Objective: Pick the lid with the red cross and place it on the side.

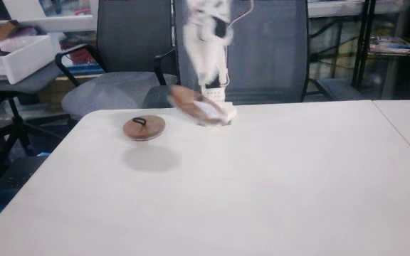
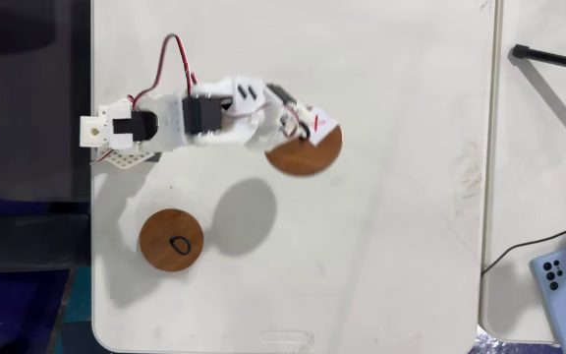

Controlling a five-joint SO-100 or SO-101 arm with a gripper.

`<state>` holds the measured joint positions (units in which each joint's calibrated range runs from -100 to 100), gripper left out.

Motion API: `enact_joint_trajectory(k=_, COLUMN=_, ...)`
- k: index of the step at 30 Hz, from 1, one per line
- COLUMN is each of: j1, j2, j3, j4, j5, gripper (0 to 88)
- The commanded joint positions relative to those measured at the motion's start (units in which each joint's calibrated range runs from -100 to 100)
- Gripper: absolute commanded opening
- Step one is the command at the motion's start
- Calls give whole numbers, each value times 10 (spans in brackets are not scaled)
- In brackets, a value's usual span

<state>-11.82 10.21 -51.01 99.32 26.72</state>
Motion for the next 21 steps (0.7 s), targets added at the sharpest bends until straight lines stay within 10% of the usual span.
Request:
enact_joint_trajectory(k=1, j1=-111, j2=-30, j3=43, j4=5, j5=-37, gripper=0)
enact_joint_trajectory(k=21, j1=-290, j2=81, j3=40, j4=-80, j5=-72, gripper=0)
